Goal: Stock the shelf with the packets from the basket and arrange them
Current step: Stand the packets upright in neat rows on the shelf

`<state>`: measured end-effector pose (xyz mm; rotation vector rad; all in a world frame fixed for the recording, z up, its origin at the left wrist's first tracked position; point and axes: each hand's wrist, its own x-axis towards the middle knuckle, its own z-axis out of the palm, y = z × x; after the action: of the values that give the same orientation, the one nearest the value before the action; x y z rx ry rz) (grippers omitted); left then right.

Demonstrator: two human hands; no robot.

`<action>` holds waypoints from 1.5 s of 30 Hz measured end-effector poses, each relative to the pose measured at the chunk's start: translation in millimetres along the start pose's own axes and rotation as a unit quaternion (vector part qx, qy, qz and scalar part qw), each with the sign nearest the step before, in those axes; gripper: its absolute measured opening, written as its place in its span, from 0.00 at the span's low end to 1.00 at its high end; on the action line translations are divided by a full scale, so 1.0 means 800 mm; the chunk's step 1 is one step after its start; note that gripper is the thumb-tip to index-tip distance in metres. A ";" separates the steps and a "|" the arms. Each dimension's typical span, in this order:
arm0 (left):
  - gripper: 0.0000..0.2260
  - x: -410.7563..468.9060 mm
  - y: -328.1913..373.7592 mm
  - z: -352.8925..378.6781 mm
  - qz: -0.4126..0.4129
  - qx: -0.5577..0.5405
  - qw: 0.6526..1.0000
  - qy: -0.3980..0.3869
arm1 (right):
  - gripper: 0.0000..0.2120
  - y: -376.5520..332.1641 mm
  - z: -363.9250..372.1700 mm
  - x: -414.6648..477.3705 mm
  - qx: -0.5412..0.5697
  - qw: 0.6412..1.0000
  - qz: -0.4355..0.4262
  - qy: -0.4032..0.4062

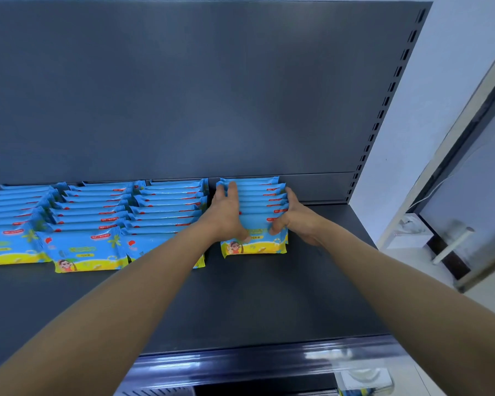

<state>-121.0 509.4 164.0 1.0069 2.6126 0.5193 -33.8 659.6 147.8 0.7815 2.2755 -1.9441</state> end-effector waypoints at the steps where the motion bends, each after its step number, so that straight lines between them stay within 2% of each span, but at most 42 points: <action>1: 0.55 0.002 -0.001 -0.001 0.003 0.004 1.000 -0.001 | 0.52 0.000 -0.001 0.002 -0.001 1.000 0.001 -0.006; 4: 0.52 0.003 -0.001 -0.001 0.016 0.055 0.998 0.002 | 0.49 0.000 -0.003 0.003 -0.016 1.000 -0.001 0.000; 9: 0.54 0.003 0.001 -0.001 0.013 0.171 0.985 -0.032 | 0.38 0.004 -0.005 0.001 -0.016 1.000 0.006 -0.012; 11: 0.54 0.003 0.001 -0.003 0.014 0.203 0.979 -0.029 | 0.41 0.002 -0.005 0.000 -0.026 0.999 0.011 -0.023; 14: 0.53 -0.002 -0.004 -0.005 0.040 0.236 0.971 0.003 | 0.54 0.000 -0.003 -0.003 -0.065 0.998 0.021 -0.007; 18: 0.48 -0.016 -0.017 -0.016 0.106 0.184 0.977 0.018 | 0.58 -0.001 0.007 -0.015 -0.165 0.982 -0.033 0.085; 21: 0.36 -0.033 -0.028 -0.038 0.134 0.080 0.987 0.047 | 0.57 -0.001 0.020 -0.027 -0.295 0.942 -0.083 0.135; 23: 0.24 -0.042 -0.043 -0.054 0.136 0.048 0.985 0.099 | 0.53 -0.006 0.030 -0.034 -0.351 0.912 -0.126 0.172; 26: 0.10 -0.058 -0.072 -0.066 0.125 0.033 0.979 0.160 | 0.42 -0.018 0.047 -0.041 -0.376 0.884 -0.187 0.205; 29: 0.12 -0.077 -0.097 -0.067 0.107 0.052 0.984 0.129 | 0.31 -0.024 0.067 -0.042 -0.381 0.869 -0.239 0.208; 33: 0.18 -0.099 -0.121 -0.064 0.113 0.095 0.985 0.095 | 0.24 -0.026 0.095 -0.042 -0.406 0.856 -0.262 0.183; 38: 0.12 -0.107 -0.140 -0.063 0.116 0.179 0.973 0.089 | 0.18 -0.029 0.112 -0.046 -0.422 0.842 -0.281 0.183; 41: 0.07 -0.110 -0.136 -0.059 0.114 0.149 0.978 0.091 | 0.16 -0.031 0.115 -0.048 -0.418 0.845 -0.282 0.176; 45: 0.07 -0.102 -0.088 -0.042 0.135 0.079 0.986 0.055 | 0.15 -0.040 0.097 -0.059 -0.368 0.861 -0.284 0.207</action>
<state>-116.8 397.2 175.2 1.4365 2.6616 0.4433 -27.5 568.5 177.5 0.4748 3.4504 -0.8226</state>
